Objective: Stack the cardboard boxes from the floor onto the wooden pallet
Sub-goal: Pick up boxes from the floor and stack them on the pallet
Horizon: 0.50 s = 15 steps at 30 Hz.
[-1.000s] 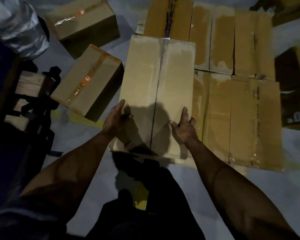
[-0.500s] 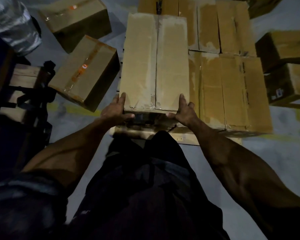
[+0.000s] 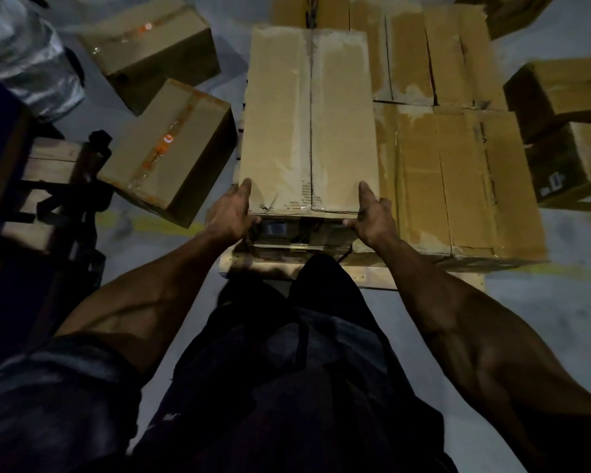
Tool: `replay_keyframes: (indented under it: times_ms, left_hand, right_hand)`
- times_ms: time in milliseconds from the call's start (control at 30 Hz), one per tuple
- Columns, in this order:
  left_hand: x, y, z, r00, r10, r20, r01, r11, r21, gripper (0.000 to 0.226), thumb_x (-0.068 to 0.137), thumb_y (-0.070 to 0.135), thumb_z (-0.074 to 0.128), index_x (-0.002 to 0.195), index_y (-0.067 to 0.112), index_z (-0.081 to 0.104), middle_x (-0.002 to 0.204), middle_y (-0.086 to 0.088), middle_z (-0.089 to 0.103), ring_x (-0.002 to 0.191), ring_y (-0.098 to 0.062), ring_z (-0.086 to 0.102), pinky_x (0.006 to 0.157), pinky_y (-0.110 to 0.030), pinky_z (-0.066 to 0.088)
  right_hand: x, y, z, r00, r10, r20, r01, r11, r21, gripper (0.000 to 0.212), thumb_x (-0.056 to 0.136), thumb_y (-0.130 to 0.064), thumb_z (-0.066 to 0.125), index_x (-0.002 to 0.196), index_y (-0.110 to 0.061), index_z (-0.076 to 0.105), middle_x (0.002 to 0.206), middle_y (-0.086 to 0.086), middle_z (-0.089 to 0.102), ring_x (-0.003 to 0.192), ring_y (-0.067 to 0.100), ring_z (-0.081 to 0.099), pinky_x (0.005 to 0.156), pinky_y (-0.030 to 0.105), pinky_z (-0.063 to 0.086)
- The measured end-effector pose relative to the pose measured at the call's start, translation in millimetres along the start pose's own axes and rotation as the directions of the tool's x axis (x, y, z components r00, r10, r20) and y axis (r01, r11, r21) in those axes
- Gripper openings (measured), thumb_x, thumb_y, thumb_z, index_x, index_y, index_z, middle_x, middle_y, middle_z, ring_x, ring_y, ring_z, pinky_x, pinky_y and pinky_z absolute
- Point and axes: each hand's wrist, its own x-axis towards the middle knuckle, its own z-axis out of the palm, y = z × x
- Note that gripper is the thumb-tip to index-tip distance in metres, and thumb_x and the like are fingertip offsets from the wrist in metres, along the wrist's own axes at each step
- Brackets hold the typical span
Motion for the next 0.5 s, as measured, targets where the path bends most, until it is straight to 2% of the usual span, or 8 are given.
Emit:
replay_keyframes:
  times_ms: [267, 400, 500]
  left_hand:
    - [1.5, 12.1, -2.0, 0.996, -0.066, 0.060, 0.060, 0.992, 0.108, 0.070, 0.087, 0.031, 0.074, 0.142, 0.022, 0.030, 0.134, -0.013, 0.052, 0.118, -0.035, 0.057, 0.094, -0.052, 0.052]
    - [0.0, 20.8, -7.5, 0.987, -0.119, 0.111, 0.096, 0.977, 0.189, 0.080, 0.091, 0.040, 0.069, 0.153, 0.021, 0.021, 0.143, -0.013, 0.042, 0.123, -0.036, 0.054, 0.097, -0.051, 0.049]
    - [0.3, 29.5, -14.0, 0.976, -0.160, 0.146, 0.116, 0.955, 0.272, 0.083, 0.092, 0.048, 0.064, 0.155, 0.018, 0.018, 0.148, -0.012, 0.035, 0.125, -0.035, 0.051, 0.097, -0.048, 0.048]
  right_hand:
    - [-2.4, 1.1, -1.7, 0.999, 0.011, 0.048, -0.009, 0.999, -0.039, 0.093, 0.091, -0.025, 0.074, 0.160, -0.034, 0.012, 0.143, 0.018, 0.029, 0.124, 0.044, 0.051, 0.112, 0.047, 0.040]
    - [-5.3, -1.6, -4.7, 0.997, 0.028, 0.078, -0.021, 0.996, -0.086, 0.093, 0.092, -0.031, 0.071, 0.160, -0.036, 0.007, 0.143, 0.019, 0.030, 0.125, 0.044, 0.050, 0.110, 0.048, 0.041]
    - [-6.8, -5.9, -7.3, 0.995, 0.046, 0.089, -0.030, 0.983, -0.179, 0.094, 0.091, -0.037, 0.070, 0.160, -0.035, 0.006, 0.145, 0.020, 0.029, 0.131, 0.044, 0.041, 0.109, 0.049, 0.041]
